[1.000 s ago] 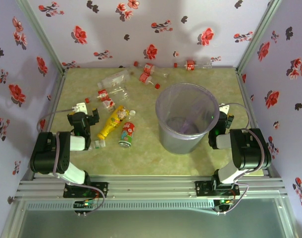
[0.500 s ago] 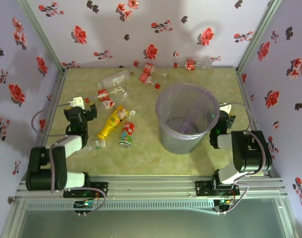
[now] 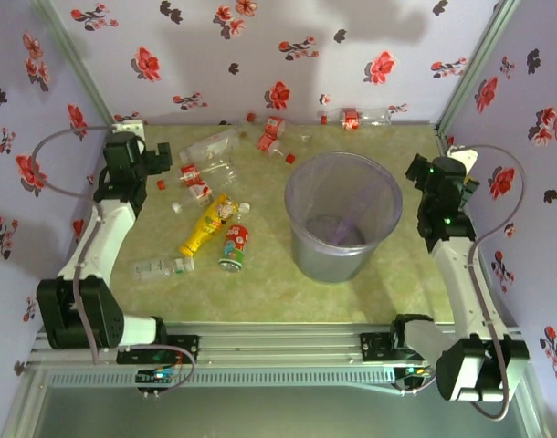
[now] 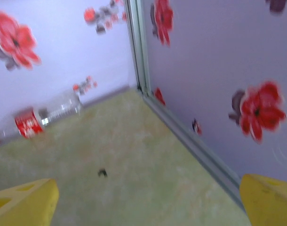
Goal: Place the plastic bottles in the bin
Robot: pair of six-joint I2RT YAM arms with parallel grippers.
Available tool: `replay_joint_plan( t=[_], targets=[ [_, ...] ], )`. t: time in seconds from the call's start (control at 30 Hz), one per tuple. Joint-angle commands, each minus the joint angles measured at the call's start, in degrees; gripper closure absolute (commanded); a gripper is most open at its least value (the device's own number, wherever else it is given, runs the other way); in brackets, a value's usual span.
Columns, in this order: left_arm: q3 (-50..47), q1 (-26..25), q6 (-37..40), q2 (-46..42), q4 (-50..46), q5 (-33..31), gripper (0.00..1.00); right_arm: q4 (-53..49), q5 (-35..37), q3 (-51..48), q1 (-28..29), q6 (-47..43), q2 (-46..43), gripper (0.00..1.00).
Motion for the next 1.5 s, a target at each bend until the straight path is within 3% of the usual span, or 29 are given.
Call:
replay_joint_plan(
  t=[0.0, 0.2, 0.4, 0.63, 0.77, 0.9, 1.1, 1.47],
  targets=[
    [6.39, 0.03, 5.52, 5.85, -10.17, 6.53, 0.0, -18.29, -4.8, 1.91, -0.35, 3.91, -0.66, 0.01],
    [15.79, -1.7, 9.14, 14.7, -17.27, 12.63, 0.01, -30.86, -15.3, 7.73, -0.43, 2.88, -2.81, 0.01],
    [12.49, -7.27, 8.97, 13.82, -21.28, 12.53, 0.02, -35.77, -19.08, 12.61, -0.43, 3.62, -7.88, 0.01],
    [5.55, -12.39, -3.62, 1.95, -27.55, 10.32, 0.01, -39.51, -21.85, 20.85, -0.44, 2.45, -7.28, 0.01],
    [3.04, -19.95, -9.29, -4.86, -34.99, 9.92, 0.06, -37.82, -33.64, 22.45, -0.43, 2.56, -5.85, 0.02],
    [-0.98, -30.09, -18.68, -8.51, -39.75, 9.97, 0.11, -39.12, -43.42, 24.1, -0.13, 2.63, -2.18, 0.09],
    [-7.54, -38.4, -31.24, -9.42, -38.39, 9.12, 0.15, -41.01, -45.07, 24.65, 3.47, 1.27, 0.68, 0.2],
    [-12.06, -41.26, -36.08, -3.54, -31.23, 9.49, 0.24, -43.0, -39.88, 22.84, 4.6, -0.55, 2.77, 0.42]
  ],
)
